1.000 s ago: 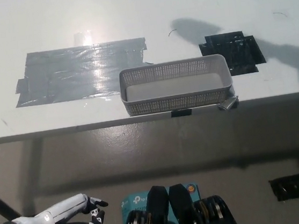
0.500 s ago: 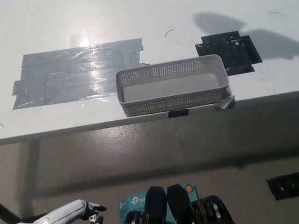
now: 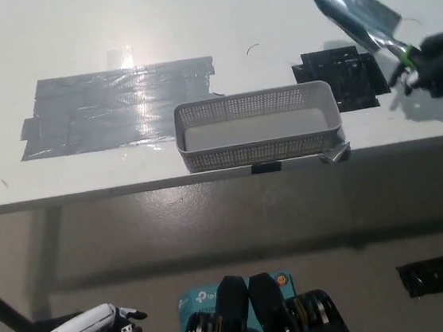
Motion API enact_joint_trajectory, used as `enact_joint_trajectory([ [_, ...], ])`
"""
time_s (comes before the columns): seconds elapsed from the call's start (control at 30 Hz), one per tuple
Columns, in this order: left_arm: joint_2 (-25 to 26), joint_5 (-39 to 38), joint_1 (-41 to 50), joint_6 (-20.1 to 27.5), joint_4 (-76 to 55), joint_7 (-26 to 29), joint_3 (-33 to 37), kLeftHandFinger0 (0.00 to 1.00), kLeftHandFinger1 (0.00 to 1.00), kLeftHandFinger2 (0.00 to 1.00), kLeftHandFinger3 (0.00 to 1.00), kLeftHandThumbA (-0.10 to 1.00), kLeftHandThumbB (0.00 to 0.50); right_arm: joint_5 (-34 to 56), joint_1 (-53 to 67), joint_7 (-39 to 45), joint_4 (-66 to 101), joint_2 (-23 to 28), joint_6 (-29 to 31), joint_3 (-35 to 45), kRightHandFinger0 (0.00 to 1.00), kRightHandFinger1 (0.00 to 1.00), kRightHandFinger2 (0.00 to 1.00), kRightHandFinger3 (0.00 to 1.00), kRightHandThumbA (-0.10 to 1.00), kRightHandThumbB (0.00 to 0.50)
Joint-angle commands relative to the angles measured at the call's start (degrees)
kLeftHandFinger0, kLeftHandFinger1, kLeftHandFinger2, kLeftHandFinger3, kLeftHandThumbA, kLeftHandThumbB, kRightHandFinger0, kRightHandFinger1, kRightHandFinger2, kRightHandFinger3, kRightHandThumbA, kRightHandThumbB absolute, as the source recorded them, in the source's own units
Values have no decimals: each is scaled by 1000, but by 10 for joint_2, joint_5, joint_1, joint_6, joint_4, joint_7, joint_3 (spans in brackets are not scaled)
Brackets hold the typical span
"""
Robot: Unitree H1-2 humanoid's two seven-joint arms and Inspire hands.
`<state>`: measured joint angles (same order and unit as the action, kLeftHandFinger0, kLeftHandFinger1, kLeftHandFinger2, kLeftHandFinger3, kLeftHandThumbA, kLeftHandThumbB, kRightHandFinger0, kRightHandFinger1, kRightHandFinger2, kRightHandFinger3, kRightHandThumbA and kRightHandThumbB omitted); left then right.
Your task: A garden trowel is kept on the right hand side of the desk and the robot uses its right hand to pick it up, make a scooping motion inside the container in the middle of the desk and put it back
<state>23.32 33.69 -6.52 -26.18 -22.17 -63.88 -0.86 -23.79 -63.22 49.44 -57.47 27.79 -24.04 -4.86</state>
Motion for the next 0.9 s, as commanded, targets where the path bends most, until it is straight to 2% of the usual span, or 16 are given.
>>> enact_joint_trajectory([
  [0.0, 12, -7, 3, -8, -21, 8, -12, 1000, 948, 951, 1000, 1000, 500, 17, -21, -58, -8, 25, 32, -5, 0, 0, 331, 236, -100, 0],
  [0.07, 13, -11, 6, -8, -20, 13, -15, 1000, 939, 948, 1000, 1000, 500, 16, -21, -64, -23, 27, 27, -12, 0, 0, 317, 196, -100, 0],
  [0.13, 18, -15, 6, -8, -23, 14, -11, 1000, 937, 946, 1000, 1000, 500, 19, -19, -78, -33, 34, 40, -11, 0, 0, 339, 229, -100, 0],
  [0.37, 18, -8, 1, -8, -23, 10, -7, 1000, 925, 937, 1000, 1000, 500, 24, -33, -80, -51, 31, 51, -22, 0, 0, 330, 253, -100, 0],
  [0.47, 19, -8, -1, -8, -25, 10, -6, 1000, 931, 933, 1000, 1000, 500, 21, -37, -92, -49, 21, 52, -33, 0, 0, 280, 196, -3, 0],
  [0.5, 19, -5, -2, -8, -27, 8, -3, 1000, 920, 934, 1000, 1000, 499, 19, -40, -97, -53, 18, 59, -39, 0, 0, 269, 164, 80, 0],
  [0.53, 19, -7, -3, -8, -26, 8, -3, 1000, 919, 934, 1000, 1000, 499, 18, -41, -99, -52, 17, 60, -42, 0, 0, 263, 166, 103, 0],
  [0.57, 19, -8, -4, -8, -26, 8, -3, 1000, 919, 931, 1000, 1000, 497, 20, -47, -99, -54, 12, 62, -45, 0, 0, 253, 147, -25, 0],
  [0.6, 19, -7, -5, -8, -28, 6, -3, 1000, 934, 946, 1000, 1000, 500, 18, -53, -104, -56, 7, 66, -50, 0, 0, 256, 141, -99, 0],
  [0.67, 18, -6, -6, -8, -29, 5, -4, 1000, 931, 945, 1000, 1000, 500, 14, -59, -113, -67, 3, 75, -59, 0, 0, 281, 145, -100, 0],
  [0.73, 17, -7, -7, -8, -28, 4, -7, 1000, 928, 939, 1000, 1000, 500, 4, -61, -119, -59, -1, 90, -77, 0, 31, 351, 214, -100, 6],
  [0.77, 18, -9, -8, -8, -28, 4, -8, 1000, 924, 931, 1000, 1000, 500, 0, -65, -125, -61, -5, 87, -85, 0, 33, 359, 217, -100, 15],
  [0.8, 20, -8, -11, -8, -29, 4, -7, 1000, 922, 928, 1000, 1000, 500, -2, -67, -129, -61, -9, 90, -92, 0, 50, 390, 202, -100, 2],
  [0.87, 19, -5, -13, -8, -31, -1, -8, 1000, 931, 935, 1000, 1000, 492, 2, -63, -131, -46, -20, 94, -100, 0, 175, 474, 187, -100, 17],
])
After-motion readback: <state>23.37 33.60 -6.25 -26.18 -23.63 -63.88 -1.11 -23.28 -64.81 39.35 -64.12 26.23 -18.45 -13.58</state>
